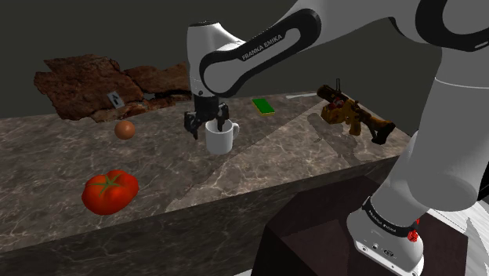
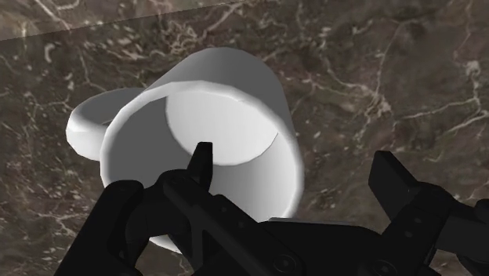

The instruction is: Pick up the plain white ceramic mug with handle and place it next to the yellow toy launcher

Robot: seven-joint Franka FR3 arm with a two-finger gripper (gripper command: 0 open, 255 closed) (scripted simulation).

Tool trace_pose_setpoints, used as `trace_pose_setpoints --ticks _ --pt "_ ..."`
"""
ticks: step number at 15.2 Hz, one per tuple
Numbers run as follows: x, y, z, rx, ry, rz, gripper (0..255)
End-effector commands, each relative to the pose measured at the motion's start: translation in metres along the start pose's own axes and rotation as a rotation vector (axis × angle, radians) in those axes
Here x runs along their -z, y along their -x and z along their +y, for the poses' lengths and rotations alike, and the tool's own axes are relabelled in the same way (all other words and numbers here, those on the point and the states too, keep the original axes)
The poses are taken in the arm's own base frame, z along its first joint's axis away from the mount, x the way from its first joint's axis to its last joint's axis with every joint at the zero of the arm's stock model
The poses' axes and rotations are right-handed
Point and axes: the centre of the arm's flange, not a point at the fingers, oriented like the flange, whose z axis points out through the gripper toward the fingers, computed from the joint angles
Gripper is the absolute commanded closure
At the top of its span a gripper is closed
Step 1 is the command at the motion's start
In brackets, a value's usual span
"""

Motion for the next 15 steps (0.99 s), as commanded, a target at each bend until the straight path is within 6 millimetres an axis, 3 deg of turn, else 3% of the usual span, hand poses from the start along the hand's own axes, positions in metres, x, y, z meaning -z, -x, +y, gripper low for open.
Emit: trace_pose_setpoints --ticks 1,5,6,15 --pt "-0.0011 0.0003 0.0 0.0 0.0 0.0 0" --pt "-0.001 0.0003 0.0 0.0 0.0 0.0 0" --pt "-0.001 0.0003 0.0 0.0 0.0 0.0 255" --pt "-0.0011 0.0003 0.0 0.0 0.0 0.0 255"
